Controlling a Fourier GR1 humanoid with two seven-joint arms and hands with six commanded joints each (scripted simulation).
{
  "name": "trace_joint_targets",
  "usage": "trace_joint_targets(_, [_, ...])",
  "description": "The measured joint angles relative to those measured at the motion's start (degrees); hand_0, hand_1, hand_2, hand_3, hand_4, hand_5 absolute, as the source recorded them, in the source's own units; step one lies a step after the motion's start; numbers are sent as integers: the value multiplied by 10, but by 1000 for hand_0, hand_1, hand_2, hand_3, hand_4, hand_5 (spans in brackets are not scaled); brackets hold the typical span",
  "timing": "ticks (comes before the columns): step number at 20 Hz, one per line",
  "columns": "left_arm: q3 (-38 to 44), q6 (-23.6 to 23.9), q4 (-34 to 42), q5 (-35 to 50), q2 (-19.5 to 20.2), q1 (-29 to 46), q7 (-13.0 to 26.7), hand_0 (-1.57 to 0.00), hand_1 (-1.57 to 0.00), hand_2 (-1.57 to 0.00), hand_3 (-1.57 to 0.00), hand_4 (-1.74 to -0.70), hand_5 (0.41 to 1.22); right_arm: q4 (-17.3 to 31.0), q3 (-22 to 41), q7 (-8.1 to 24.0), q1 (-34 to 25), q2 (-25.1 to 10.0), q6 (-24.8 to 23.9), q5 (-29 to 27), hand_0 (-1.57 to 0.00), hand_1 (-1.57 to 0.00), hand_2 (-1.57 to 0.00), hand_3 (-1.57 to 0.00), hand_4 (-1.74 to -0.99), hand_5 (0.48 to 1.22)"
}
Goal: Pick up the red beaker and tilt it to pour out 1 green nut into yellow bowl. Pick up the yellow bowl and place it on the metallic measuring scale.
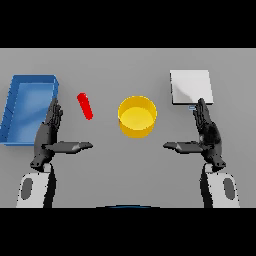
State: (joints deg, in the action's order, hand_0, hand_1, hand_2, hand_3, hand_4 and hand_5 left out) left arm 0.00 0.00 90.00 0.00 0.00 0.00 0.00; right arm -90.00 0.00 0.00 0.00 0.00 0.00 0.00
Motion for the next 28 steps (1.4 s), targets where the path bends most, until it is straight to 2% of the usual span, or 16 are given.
trace_joint_targets(6, [4, -1, -5, 2, 3, -5, 1, 1, 1, 1, 1, -1093, 623, -11, 2, -3, 11, -2, 3, -3, 1, 1, 1, 1, -1128, 660])
trace_joint_targets(7, [-12, -1, 20, -25, 18, 24, -28, 1, 1, 1, 1, -1094, 620, -34, 33, -63, 37, -16, -9, 59, 1, 1, 1, 1, -1128, 663])
trace_joint_targets(8, [-31, 0, 43, -47, 20, 46, -39, 1, 1, 1, 1, -1094, 618, -52, 57, -88, 54, -24, -17, 103, 1, 1, 1, 1, -1127, 664])
trace_joint_targets(10, [-43, 6, 65, -69, 27, 56, -19, 1, 1, 1, 1, -1096, 615, -64, 79, -85, 68, -26, -29, 147, 1, 1, 1, 1, -1126, 668])
trace_joint_targets(13, [-55, 13, 72, -84, 21, 57, 3, 1, 1, 1, 1, -1094, 613, -71, 80, -68, 68, -28, -38, 161, 1, 1, 1, 1, -1120, 660])
trace_joint_targets(14, [-56, 14, 71, -87, 21, 56, 11, 1, 1, 1, 1, -1090, 612, -73, 82, -76, 73, -24, -35, 155, 1, 1, 1, 1, -1121, 658])
trace_joint_targets(15, [-54, 14, 58, -90, 24, 43, 23, 1, 1, 1, 1, -1090, 612, -74, 79, -72, 68, -25, -32, 149, 1, 1, 1, 1, -1123, 653])
trace_joint_targets(16, [-51, 10, 47, -88, 29, 38, 16, 1, 1, 1, 1, -1095, 617, -79, 78, -75, 76, -27, -30, 146, 1, 1, 1, 1, -1127, 652])
trace_joint_targets(18, [-56, 17, 13, -104, 22, 16, 3, 1, 1, 1, 1, -1116, 627, -89, 80, -55, 69, -27, -33, 153, 1, 1, 1, 1, -1143, 650])
trace_joint_targets(22, [-40, 33, -64, -110, 15, -49, -22, 1, 1, 1, 1, -1153, 638, -83, 72, -57, 69, -25, -21, 128, 1, 1, 1, 1, -1193, 658])
trace_joint_targets(26, [-18, 45, -140, -110, 16, -113, -30, 1, 1, 1, 1, -1154, 629, -80, 73, -69, 71, -24, -17, 124, 1, 1, 1, 1, -1229, 667])
trace_joint_targets(27, [-12, 44, -157, -107, 20, -125, -35, 1, 1, 1, 1, -1163, 631, -73, 75, -62, 68, -16, -24, 129, 1, 1, 1, 1, -1230, 666])
trace_joint_targets(28, [-7, 44, -177, -104, 18, -136, -45, 1, 1, 1, 1, -1175, 635, -81, 70, -77, 73, -24, -22, 125, 1, 1, 1, 1, -1233, 666])
